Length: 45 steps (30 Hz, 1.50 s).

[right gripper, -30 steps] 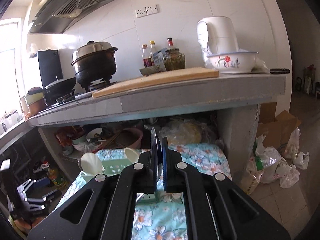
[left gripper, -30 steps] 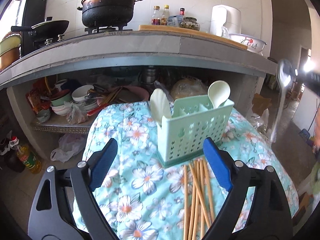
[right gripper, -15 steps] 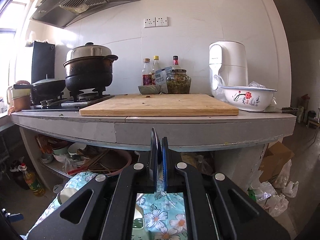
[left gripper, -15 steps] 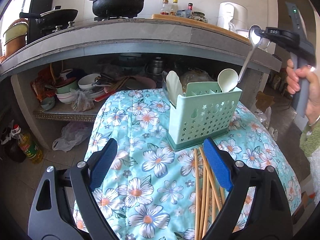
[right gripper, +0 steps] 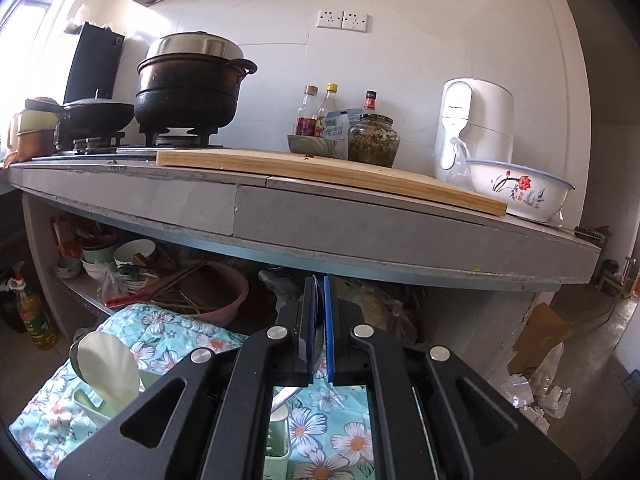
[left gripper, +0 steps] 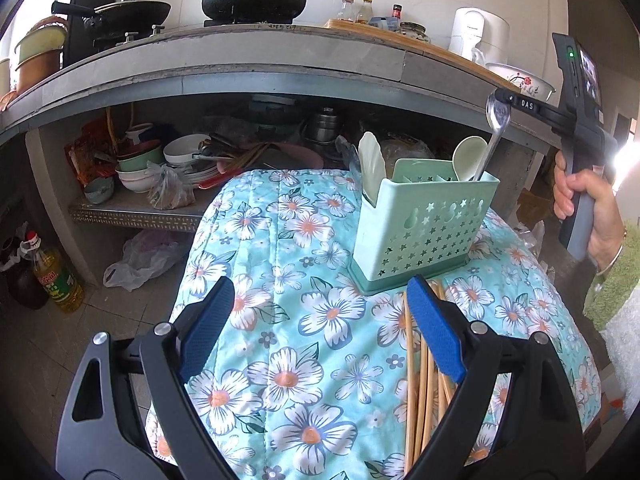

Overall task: Organize utensils
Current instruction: 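Carry the metal spoon with the right gripper above the mint holder, then lower the metal spoon into the mint holder and open the right gripper, then move the left gripper down to the wooden chopsticks and grasp one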

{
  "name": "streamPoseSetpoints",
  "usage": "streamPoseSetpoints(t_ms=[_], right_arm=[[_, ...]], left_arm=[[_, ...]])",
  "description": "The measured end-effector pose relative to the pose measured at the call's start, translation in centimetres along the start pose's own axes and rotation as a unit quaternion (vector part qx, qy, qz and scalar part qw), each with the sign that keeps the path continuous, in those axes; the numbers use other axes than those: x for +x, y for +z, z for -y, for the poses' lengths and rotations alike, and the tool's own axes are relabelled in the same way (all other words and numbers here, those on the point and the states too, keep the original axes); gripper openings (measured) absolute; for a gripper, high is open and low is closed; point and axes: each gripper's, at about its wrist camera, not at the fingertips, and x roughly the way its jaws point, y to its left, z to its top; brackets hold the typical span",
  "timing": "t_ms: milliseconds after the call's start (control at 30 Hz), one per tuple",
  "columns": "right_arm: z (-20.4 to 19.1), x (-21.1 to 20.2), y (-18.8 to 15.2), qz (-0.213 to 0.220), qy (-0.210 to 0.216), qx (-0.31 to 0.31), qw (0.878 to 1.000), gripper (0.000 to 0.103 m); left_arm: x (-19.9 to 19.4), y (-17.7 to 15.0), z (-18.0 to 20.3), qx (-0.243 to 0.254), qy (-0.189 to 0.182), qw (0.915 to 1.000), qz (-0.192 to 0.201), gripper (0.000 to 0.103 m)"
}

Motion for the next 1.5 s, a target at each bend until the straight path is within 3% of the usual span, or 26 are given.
streamPoseSetpoints(t_ms=[333, 367, 433, 700, 833, 933, 1100, 1300, 1400, 1500], right_arm=[[-1.8, -0.8, -2.2, -0.049, 0.067, -0.011, 0.996, 0.009], [-1.7, -1.1, -2.3, -0.051, 0.076, -0.007, 0.996, 0.011], [-1.2, -1.9, -2.3, -0.052, 0.091, 0.010, 0.994, 0.031], [2.3, -7.0, -2.3, -0.048, 0.153, 0.100, 0.982, 0.051], [3.2, -8.8, -4.3, -0.094, 0.185, 0.131, 0.969, 0.064], [2.7, -9.4, -7.4, -0.156, 0.194, 0.144, 0.958, 0.077], [0.3, -9.4, -14.6, -0.284, 0.184, 0.144, 0.930, 0.081], [-1.9, -9.0, -21.2, -0.375, 0.180, 0.157, 0.896, 0.082], [-2.3, -8.2, -23.2, -0.410, 0.186, 0.171, 0.876, 0.089], [-2.1, -8.4, -24.1, -0.400, 0.197, 0.198, 0.873, 0.097]], left_arm=[[-0.3, -0.1, -0.6, -0.009, 0.000, 1.0000, 0.003, 0.084], [-0.3, -0.1, -0.6, -0.008, 0.000, 1.0000, 0.002, 0.084], [-0.4, -0.2, -0.6, -0.008, 0.001, 1.0000, 0.002, 0.084], [-0.7, -0.4, -0.9, -0.012, -0.001, 0.9999, -0.003, 0.084], [-0.4, -1.0, -0.9, -0.016, -0.010, 0.9995, -0.026, 0.084], [0.3, -1.9, -0.9, -0.020, -0.012, 0.9980, -0.060, 0.085], [3.0, -4.7, -0.8, -0.042, -0.029, 0.9883, -0.143, 0.085], [6.4, -8.6, -0.5, -0.059, -0.041, 0.9714, -0.226, 0.087], [6.4, -9.3, -0.4, -0.057, -0.048, 0.9744, -0.212, 0.094], [6.0, -9.8, -0.3, -0.055, -0.052, 0.9772, -0.198, 0.095]])
